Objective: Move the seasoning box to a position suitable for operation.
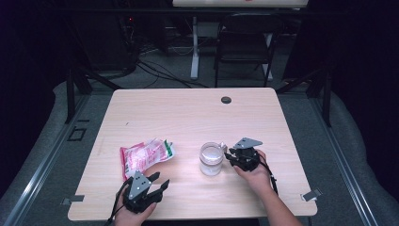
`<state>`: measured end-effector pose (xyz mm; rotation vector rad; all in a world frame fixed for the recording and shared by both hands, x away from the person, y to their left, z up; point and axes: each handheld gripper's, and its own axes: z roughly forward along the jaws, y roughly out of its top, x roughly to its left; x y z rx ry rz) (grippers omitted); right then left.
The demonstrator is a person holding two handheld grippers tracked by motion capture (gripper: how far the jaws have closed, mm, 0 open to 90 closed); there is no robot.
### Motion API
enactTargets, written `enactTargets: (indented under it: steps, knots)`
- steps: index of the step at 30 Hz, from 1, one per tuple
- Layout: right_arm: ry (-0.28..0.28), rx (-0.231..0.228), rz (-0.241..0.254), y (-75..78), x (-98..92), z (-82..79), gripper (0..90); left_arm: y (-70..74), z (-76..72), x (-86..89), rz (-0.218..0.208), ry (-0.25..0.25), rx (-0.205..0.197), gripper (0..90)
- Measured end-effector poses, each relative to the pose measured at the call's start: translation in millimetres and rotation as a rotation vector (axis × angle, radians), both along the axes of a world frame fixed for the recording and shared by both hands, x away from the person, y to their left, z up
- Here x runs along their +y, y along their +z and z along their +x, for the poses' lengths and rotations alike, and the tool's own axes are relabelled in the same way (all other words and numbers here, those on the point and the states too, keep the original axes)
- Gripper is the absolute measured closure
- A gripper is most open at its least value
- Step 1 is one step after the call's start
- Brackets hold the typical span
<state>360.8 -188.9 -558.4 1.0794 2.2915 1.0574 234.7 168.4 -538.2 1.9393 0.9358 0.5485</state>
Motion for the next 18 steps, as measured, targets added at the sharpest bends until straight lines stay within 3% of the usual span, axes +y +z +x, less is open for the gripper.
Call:
enactTargets:
  steps: [5, 18]
  knots:
    - [0.004, 0.012, 0.011, -3.8, 3.0, 5.5, 72.0, 0.2, -3.6, 3.8, -0.002, 0.02, -0.001, 54.2]
    - [0.03, 0.022, -0.024, -5.6, 14.5, 16.2, 80.2, -0.5, -10.2, 13.2, -0.006, 0.065, -0.005, 54.7]
